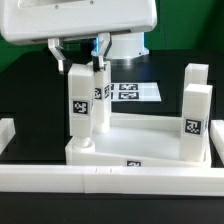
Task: Assemble desk
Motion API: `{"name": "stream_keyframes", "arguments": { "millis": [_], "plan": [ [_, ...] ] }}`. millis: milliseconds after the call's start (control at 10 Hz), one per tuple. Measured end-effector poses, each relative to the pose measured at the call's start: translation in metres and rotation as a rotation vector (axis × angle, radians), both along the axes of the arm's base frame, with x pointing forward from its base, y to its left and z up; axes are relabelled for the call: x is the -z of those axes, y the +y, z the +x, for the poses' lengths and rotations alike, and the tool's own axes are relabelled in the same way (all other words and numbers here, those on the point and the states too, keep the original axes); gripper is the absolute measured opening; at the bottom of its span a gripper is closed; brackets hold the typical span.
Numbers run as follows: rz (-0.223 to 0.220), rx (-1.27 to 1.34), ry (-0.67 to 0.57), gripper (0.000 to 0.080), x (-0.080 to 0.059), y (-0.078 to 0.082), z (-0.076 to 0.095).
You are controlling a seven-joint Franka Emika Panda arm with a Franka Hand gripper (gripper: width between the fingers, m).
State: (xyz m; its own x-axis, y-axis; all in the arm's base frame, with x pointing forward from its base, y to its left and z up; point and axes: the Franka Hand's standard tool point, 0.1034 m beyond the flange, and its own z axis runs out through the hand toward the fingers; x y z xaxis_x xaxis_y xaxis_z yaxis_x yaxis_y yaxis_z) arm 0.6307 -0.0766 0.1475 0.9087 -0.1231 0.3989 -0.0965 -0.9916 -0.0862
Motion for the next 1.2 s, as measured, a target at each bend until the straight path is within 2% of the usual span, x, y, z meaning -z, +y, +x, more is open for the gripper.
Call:
{"name": "stream_keyframes", "arguments": {
  "millis": [500, 800, 1200],
  "plan": [
    [-0.009, -0.001, -0.005, 0.0300, 0.0001, -0.0021, 0.0004],
    [-0.004, 0.004, -0.002, 0.0300, 0.0027, 0.0066, -0.0010],
    [-0.011, 0.006, -0.001, 0.0300, 0.0062, 0.0055, -0.0026]
  ]
}}
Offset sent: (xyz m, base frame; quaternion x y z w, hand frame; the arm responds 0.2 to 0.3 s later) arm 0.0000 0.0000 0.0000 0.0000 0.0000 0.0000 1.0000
